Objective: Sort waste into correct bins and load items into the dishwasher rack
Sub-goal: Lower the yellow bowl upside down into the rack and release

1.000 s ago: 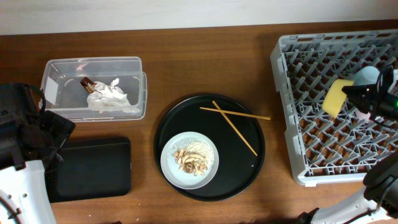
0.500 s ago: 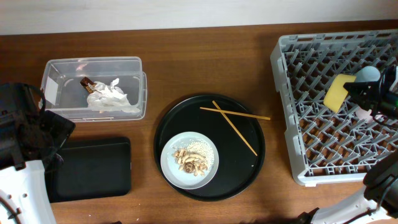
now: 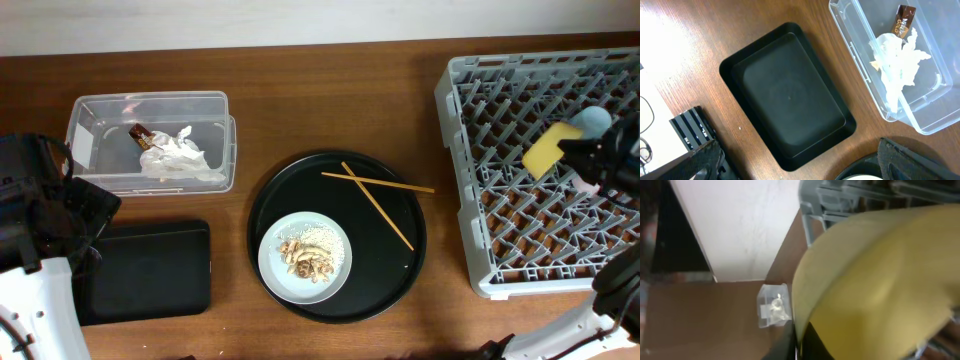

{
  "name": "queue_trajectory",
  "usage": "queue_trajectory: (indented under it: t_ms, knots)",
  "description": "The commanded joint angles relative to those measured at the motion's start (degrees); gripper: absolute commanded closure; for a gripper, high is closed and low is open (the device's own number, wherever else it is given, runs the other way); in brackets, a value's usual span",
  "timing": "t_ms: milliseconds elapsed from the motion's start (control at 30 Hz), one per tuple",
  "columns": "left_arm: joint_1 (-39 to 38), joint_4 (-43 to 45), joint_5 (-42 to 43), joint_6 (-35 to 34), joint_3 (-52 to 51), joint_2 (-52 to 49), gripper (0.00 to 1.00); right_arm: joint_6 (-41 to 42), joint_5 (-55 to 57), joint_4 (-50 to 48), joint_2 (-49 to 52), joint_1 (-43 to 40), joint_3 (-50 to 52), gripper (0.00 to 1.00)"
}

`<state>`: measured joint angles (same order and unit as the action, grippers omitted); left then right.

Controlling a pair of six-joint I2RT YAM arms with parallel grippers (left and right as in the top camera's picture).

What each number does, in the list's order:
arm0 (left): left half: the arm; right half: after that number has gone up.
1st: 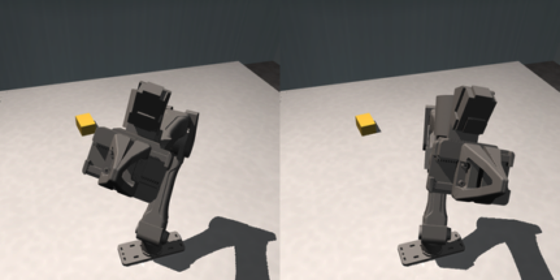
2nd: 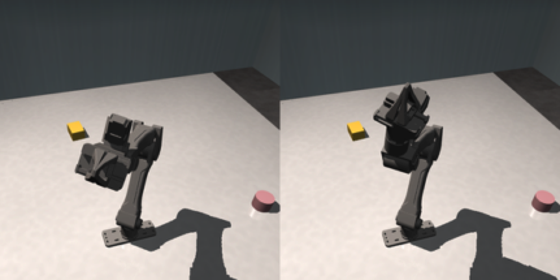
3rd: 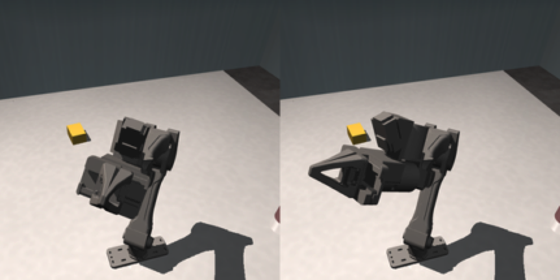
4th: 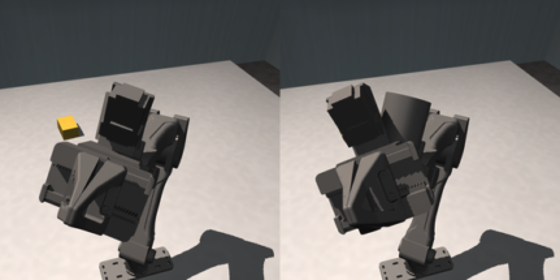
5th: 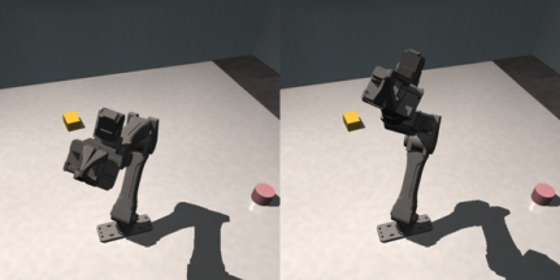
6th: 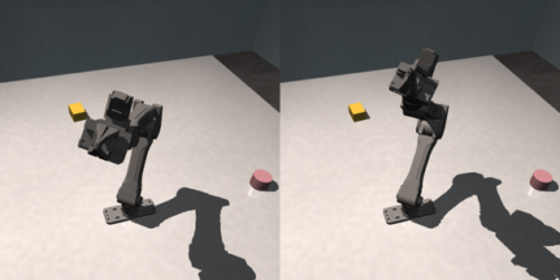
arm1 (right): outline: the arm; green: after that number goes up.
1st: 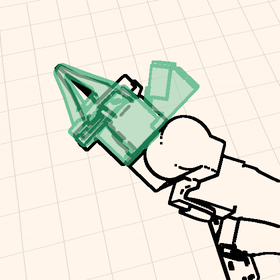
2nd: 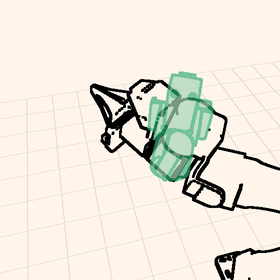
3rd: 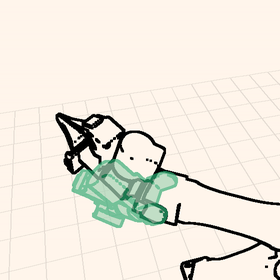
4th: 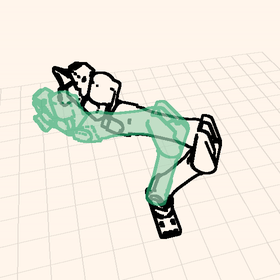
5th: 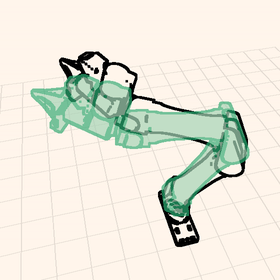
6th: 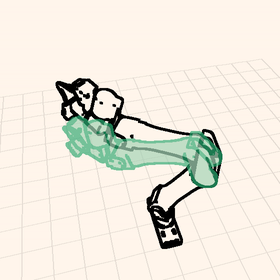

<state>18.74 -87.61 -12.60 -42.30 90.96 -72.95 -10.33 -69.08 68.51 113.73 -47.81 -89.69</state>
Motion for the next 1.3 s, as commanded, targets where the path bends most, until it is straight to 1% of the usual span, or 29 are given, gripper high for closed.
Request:
queue_trajectory:
  t_ms: [0, 200, 467, 567, 633, 667, 700, 767, 800, 833, 900, 1000, 1033, 1167, 1267]
  knots:
    - [0.3, -0.1, -0.2, -0.5, -0.1, 0.5, 0.01, 2.9, 7.0, 2.8, -1.5, -2.4, 0.5, 0.80]
    - [0.3, -0.1, -0.2, -0.5, -0.1, 0.5, 0.01, 2.9, 12.7, 8.9, -6.4, -3.2, 0.5, 0.61]
    - [0.3, -0.1, -0.2, -0.5, -0.1, 0.5, 0.01, 3.0, 13.3, 14.4, -15.3, -3.2, 0.5, 0.57]
    - [0.3, -0.1, -0.2, -0.5, -0.1, 0.5, 0.01, 3.0, 13.3, 14.3, -19.1, -3.2, 0.5, 0.57]
    - [0.3, 0.0, -0.2, -0.5, -0.1, 0.5, 0.01, 3.0, 13.4, 12.4, -20.7, -3.2, 0.5, 0.57]
    - [0.3, -0.1, -0.2, -0.5, -0.1, 0.5, 0.01, 3.9, 14.1, 10.6, -21.1, -3.2, 0.5, 0.59]
    - [0.3, -0.1, -0.2, -0.5, -0.1, 0.5, 0.01, 6.0, 15.7, 9.1, -21.1, -3.2, 0.5, 0.66]
    - [0.3, 0.0, -0.2, -0.5, -0.1, 0.5, 0.01, 12.7, 21.3, 5.4, -20.9, -3.1, 0.5, 0.87]
    - [0.3, -0.1, -0.2, -0.5, -0.1, 0.5, 0.01, 17.0, 25.2, 3.1, -20.7, -3.1, 0.5, 0.93]
    - [0.3, -0.1, -0.2, -0.5, -0.1, 0.5, 0.00, 20.5, 28.9, 0.6, -20.4, -2.9, 0.5, 0.96]
    - [0.3, -0.1, -0.2, -0.5, -0.1, 0.5, 0.01, 23.5, 32.8, -3.9, -19.9, -1.7, 0.6, 0.96]
    - [0.3, -0.1, -0.2, -0.5, -0.1, 0.5, 0.01, 23.5, 32.8, -9.2, -18.6, 1.7, 0.6, 0.96]
    - [0.3, -0.1, -0.2, -0.5, -0.1, 0.5, 0.01, 23.6, 33.3, -10.4, -18.0, 2.9, 0.6, 0.96]
    - [0.3, -0.1, -0.2, -0.5, -0.1, 0.5, 0.01, 29.6, 41.6, -14.1, -14.4, 8.3, 0.6, 0.96]
    - [0.3, 0.0, -0.2, -0.5, -0.1, 0.5, 0.01, 30.9, 45.0, -15.6, -10.9, 11.5, 0.6, 0.96]
